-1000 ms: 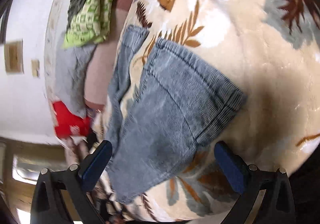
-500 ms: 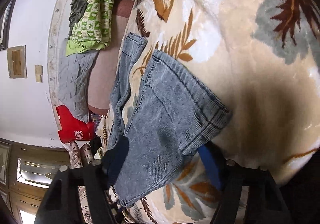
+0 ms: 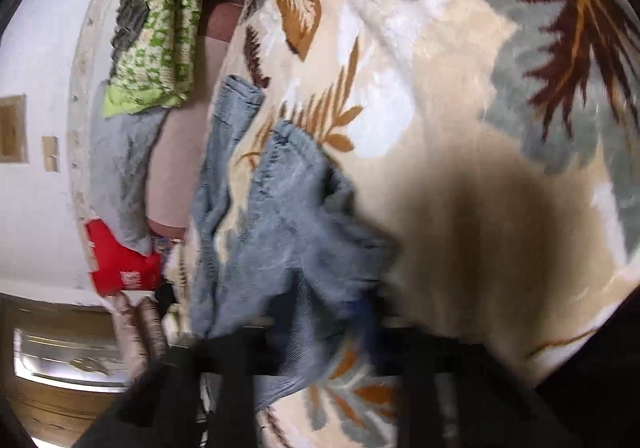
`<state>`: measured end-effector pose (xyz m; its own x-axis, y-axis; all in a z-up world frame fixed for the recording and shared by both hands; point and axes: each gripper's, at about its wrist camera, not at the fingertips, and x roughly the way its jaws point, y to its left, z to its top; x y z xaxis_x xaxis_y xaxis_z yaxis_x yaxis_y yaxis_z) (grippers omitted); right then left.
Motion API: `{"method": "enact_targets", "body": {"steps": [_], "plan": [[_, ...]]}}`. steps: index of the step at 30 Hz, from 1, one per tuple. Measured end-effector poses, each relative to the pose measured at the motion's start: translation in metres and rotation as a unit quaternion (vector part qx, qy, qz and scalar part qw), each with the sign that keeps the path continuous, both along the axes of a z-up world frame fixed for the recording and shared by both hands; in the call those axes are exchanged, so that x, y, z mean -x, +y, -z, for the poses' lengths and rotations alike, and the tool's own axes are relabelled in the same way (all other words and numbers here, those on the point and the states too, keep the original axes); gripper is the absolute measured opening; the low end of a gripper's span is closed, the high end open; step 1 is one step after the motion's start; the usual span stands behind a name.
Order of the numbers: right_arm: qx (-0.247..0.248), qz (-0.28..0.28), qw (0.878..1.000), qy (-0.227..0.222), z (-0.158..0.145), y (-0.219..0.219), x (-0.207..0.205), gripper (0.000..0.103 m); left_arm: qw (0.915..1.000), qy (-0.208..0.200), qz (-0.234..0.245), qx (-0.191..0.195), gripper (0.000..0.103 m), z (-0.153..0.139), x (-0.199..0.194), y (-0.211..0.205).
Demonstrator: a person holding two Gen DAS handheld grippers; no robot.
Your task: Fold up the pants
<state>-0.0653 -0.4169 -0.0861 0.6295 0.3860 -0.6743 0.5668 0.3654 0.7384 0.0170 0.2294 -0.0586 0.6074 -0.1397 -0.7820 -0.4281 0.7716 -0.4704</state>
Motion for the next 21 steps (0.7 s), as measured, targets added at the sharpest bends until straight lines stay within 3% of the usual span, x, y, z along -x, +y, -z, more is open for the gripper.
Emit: {"method": "enact_targets", "body": {"steps": [2,6,8,10,12,13,14,16,18,21], "plan": [[0.033,-0.024,0.999,-0.003,-0.009,0.001,-0.005,0.009,0.9998,-0.017,-0.001,-0.013,0.014,-0.011,0.006,-0.003],[0.138,-0.049,0.989,-0.033,-0.059,0.0,-0.009,0.009,0.9978,-0.06,0.001,-0.027,0.014,-0.039,0.032,-0.016],[0.177,-0.051,0.982,-0.033,-0.072,-0.002,-0.008,0.009,0.9976,-0.061,0.0,-0.034,0.014,-0.037,0.043,-0.023],[0.216,-0.077,0.973,0.005,-0.061,-0.002,-0.011,0.011,0.9991,-0.014,0.0,-0.041,0.016,-0.012,0.042,-0.028],[0.192,-0.107,0.973,0.076,-0.022,-0.005,-0.016,0.015,0.9988,0.043,-0.001,-0.023,0.021,0.015,0.038,-0.022],[0.175,-0.098,0.977,0.071,-0.016,-0.008,-0.012,0.018,0.9975,0.069,-0.01,-0.013,0.022,0.024,0.038,-0.016],[0.171,-0.089,0.979,0.059,-0.021,-0.01,-0.009,0.025,0.9977,0.065,-0.015,-0.012,0.024,0.022,0.04,-0.011],[0.221,-0.066,0.972,0.052,-0.046,-0.011,-0.002,0.075,0.9971,0.049,-0.023,-0.052,0.037,0.003,0.042,-0.011],[0.265,-0.04,0.963,0.031,-0.071,-0.009,0.004,0.077,0.9953,0.004,-0.029,-0.092,0.064,-0.028,0.044,-0.013],[0.281,-0.037,0.959,-0.015,-0.098,-0.004,0.004,0.077,0.9891,-0.046,-0.029,-0.137,0.074,-0.059,0.044,-0.023]]}}
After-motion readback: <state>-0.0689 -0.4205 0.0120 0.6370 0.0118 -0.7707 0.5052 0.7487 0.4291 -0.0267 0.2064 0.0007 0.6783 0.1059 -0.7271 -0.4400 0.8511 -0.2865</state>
